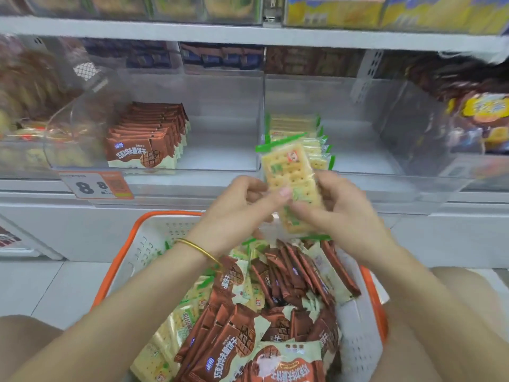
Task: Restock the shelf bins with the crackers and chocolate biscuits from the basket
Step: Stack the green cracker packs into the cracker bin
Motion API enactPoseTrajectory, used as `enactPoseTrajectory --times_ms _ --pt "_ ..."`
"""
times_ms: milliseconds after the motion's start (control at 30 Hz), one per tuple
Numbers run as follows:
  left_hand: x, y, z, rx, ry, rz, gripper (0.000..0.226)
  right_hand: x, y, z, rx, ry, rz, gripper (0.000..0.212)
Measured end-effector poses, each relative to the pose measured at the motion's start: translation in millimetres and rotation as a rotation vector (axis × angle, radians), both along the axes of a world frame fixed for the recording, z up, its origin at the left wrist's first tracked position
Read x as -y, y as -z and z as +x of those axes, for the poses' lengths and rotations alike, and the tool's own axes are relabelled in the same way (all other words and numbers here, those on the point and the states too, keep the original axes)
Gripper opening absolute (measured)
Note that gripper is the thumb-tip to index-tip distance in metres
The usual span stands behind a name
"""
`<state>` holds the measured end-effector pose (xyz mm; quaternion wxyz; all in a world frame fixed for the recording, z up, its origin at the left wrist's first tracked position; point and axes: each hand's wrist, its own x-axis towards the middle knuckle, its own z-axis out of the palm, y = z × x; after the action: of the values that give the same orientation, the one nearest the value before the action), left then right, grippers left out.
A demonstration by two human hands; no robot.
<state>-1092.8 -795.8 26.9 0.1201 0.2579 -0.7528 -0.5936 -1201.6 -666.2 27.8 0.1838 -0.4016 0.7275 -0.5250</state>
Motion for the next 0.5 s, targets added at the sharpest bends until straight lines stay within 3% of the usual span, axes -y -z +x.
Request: enactPoseTrajectory --times_ms 100,167,233,333,400,500 --pt "5 -14 -15 -0.177 -0.132 -0.505 0.027 -7 -43 -44 -0.09 0.143 -0.05 0.029" --pt "14 -16 -26 -0.251 -0.147 -0.855 0.027 2 -65 -75 -0.329 0.233 0.1 0.033" --pt "25 -12 -38 -0.192 -0.108 -1.055 0.038 20 -74 -101 -0.548 0.23 0.385 0.035" --pt "31 0 -49 -0.092 -0.058 -1.166 0.04 48 -60 -116 -0.753 0.053 0.753 0.041" --pt "32 8 -50 -0.037 -0.038 -1.179 0.039 63 -47 -115 -0.792 -0.041 0.857 0.046" --pt "34 15 -49 -0.041 -0.026 -1.177 0.037 77 -29 -113 -0.876 -0.083 0.91 0.033"
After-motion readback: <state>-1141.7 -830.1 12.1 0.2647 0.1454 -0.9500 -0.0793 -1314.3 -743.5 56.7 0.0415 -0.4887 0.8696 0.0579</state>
